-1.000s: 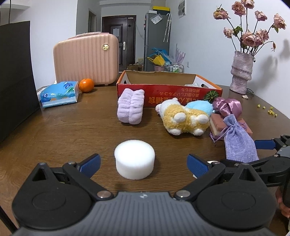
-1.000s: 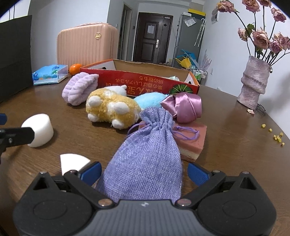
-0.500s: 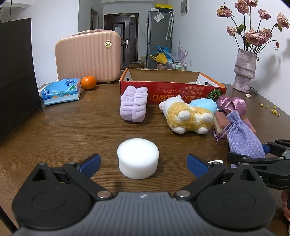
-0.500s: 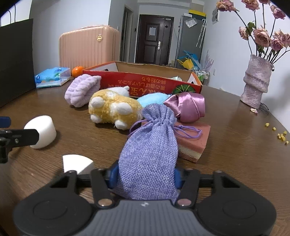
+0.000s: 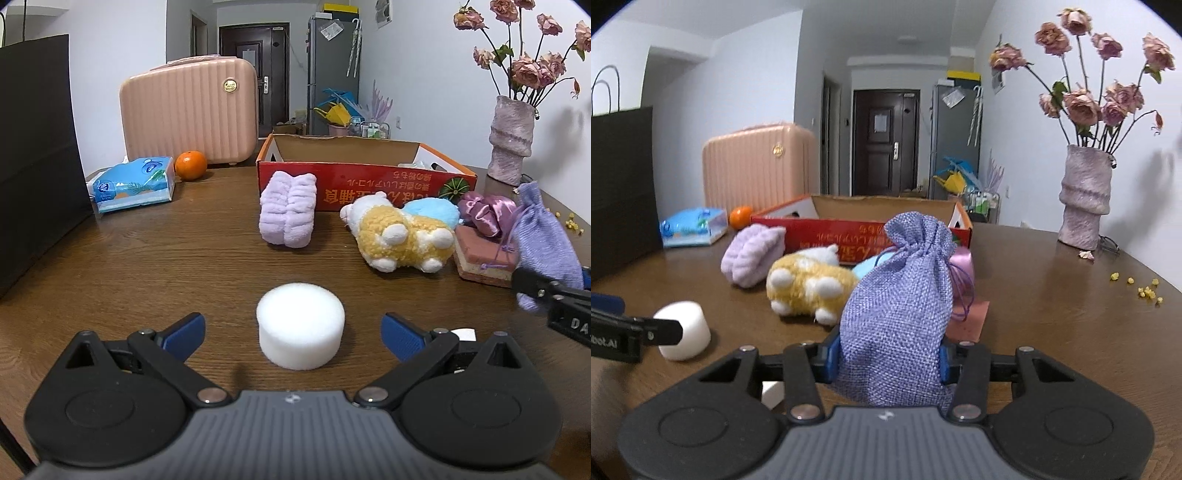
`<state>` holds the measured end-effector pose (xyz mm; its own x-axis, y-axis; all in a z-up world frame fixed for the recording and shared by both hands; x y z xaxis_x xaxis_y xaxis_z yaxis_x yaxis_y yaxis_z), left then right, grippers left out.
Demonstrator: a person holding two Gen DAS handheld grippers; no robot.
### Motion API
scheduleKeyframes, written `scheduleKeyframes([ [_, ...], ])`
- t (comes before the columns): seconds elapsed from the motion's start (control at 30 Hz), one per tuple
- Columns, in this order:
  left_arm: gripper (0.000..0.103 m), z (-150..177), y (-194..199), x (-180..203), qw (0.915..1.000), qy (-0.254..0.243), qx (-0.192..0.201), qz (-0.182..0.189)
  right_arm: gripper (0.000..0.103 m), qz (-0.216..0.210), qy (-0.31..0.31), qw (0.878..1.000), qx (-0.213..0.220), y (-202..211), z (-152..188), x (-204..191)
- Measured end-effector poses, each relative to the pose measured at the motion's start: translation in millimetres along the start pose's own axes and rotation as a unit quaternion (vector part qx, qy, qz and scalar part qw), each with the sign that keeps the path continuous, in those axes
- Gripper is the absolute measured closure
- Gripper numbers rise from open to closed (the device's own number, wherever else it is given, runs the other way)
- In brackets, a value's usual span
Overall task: Organize soft objects
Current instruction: 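Close the left tool on the white round sponge while the right tool lifts the sachet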
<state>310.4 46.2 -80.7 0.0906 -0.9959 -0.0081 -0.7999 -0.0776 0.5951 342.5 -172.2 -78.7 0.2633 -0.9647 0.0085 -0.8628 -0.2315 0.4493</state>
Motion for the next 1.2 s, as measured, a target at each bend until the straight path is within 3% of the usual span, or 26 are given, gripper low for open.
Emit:
scheduleKeyframes([
  [0.7,0.0,-5,-34,0,0.9996,-0.001,-0.022,-0.016,0.057,-0.002,-0.015,1.0,0.018,4,-3,5],
  [0.87,0.008,-6,-36,0,0.9998,0.001,-0.02,-0.009,0.056,0.0,-0.014,1.0,0.016,3,-2,4],
  [0.97,0.022,-5,-38,1,0.9997,0.003,-0.023,0.0,0.056,0.0,-0.014,1.0,0.015,3,-2,4],
  [1.07,0.042,-5,-40,2,0.9995,0.006,-0.029,0.014,0.056,0.0,-0.013,1.0,0.014,2,-2,4],
  [1.2,0.045,-5,-39,3,0.9994,0.01,-0.026,0.021,0.056,-0.001,-0.013,1.0,0.013,2,-1,4],
])
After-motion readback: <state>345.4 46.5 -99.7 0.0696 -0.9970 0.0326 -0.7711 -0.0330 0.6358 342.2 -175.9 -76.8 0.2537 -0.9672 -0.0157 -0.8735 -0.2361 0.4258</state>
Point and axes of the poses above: each gripper's, at about its wrist camera, not at the fingertips, and y roughly against the way its jaws point, x to its right, z to its underside, the point moved 9 cm from there along -y, roughly the way its jaws point, and after that the axes turned 2 degrees about -x, right-handed, at the moved point
